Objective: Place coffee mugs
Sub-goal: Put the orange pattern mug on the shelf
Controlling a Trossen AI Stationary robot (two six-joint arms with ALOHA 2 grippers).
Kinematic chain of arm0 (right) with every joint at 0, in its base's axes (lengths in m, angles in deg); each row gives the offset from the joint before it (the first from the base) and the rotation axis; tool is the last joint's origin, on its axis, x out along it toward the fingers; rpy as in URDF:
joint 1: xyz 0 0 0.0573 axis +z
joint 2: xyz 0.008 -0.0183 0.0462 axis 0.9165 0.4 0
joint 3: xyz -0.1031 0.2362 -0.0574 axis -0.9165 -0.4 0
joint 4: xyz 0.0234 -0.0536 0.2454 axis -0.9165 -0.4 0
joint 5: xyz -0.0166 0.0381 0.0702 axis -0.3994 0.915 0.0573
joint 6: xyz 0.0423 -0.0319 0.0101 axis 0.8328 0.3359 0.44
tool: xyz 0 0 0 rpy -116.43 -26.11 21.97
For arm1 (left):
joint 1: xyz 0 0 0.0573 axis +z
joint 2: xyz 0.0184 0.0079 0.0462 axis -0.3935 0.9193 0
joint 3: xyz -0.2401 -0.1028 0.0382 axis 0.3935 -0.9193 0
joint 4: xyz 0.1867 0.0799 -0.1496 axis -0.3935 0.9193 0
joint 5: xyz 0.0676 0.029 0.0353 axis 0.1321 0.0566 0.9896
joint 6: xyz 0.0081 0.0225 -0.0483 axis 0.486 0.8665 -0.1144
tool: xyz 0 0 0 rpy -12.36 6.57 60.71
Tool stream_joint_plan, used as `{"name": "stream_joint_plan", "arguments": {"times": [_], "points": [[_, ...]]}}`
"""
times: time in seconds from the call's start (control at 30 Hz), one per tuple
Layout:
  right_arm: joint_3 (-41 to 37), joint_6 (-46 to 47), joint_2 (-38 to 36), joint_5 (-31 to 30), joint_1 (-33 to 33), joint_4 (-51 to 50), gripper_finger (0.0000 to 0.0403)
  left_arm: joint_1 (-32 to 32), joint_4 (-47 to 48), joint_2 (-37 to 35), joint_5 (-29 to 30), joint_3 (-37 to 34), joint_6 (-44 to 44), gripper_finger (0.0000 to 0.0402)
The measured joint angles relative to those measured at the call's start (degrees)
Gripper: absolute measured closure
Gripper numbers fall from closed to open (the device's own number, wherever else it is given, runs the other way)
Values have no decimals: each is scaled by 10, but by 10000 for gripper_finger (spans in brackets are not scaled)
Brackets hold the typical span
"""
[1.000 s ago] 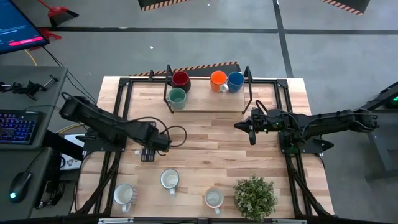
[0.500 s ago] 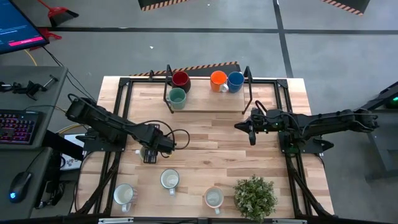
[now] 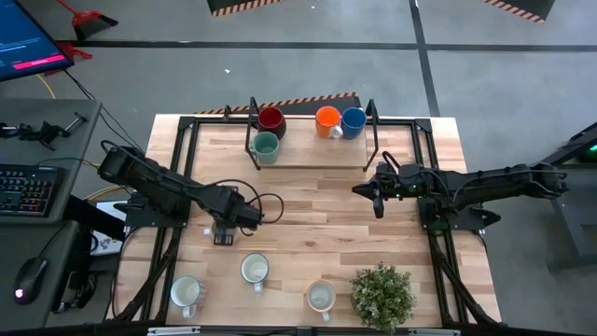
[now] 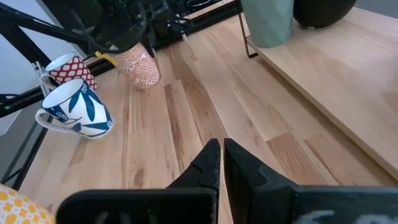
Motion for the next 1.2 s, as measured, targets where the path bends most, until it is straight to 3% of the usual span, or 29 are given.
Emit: {"name": "stream_joint_plan", "arguments": {"times": [0.27, 0.67, 0.97, 1.2], "points": [[0, 0, 0, 0, 0, -4, 401, 49, -7, 0, -20, 13, -19, 394], [0, 0, 0, 0, 0, -29, 401, 174, -11, 11, -23, 217, -49, 394], [0, 4, 0, 0, 0, -29, 401, 280, 2, 124, -25, 428, -39, 394], [0, 6, 0, 0, 0, -29, 401, 336, 66, 232, -26, 540, -32, 394]]}}
